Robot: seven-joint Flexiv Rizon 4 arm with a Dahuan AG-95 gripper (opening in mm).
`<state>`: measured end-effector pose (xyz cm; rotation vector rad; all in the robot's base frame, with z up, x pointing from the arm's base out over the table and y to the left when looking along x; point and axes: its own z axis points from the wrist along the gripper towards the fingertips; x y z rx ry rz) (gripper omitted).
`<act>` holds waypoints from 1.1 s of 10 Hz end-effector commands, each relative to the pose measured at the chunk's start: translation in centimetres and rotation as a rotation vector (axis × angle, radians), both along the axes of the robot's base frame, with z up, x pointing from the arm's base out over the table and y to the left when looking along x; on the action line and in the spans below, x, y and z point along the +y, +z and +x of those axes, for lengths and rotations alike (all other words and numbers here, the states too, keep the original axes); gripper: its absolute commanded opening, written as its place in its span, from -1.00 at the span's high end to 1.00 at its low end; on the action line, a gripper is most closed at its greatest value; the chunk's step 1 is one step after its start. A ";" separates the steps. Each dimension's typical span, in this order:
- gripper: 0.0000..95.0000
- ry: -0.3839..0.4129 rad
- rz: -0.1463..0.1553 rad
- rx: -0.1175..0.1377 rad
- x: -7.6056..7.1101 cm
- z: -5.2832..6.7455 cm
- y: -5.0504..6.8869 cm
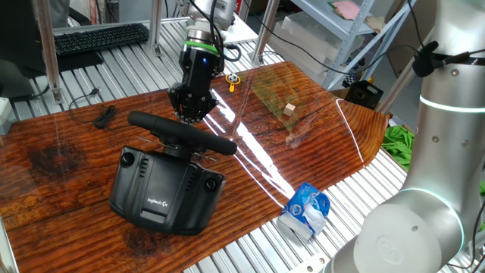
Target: Rotate the steering wheel 90 degrees counterclockwise
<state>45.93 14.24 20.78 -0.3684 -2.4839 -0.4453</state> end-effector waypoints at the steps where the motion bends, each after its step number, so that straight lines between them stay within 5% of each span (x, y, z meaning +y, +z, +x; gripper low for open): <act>1: 1.00 0.029 0.000 -0.003 -0.1 0.0 0.0; 7: 1.00 0.083 -0.038 -0.024 -0.9 0.0 -0.4; 11: 1.00 0.026 0.008 -0.004 -1.2 0.0 -0.5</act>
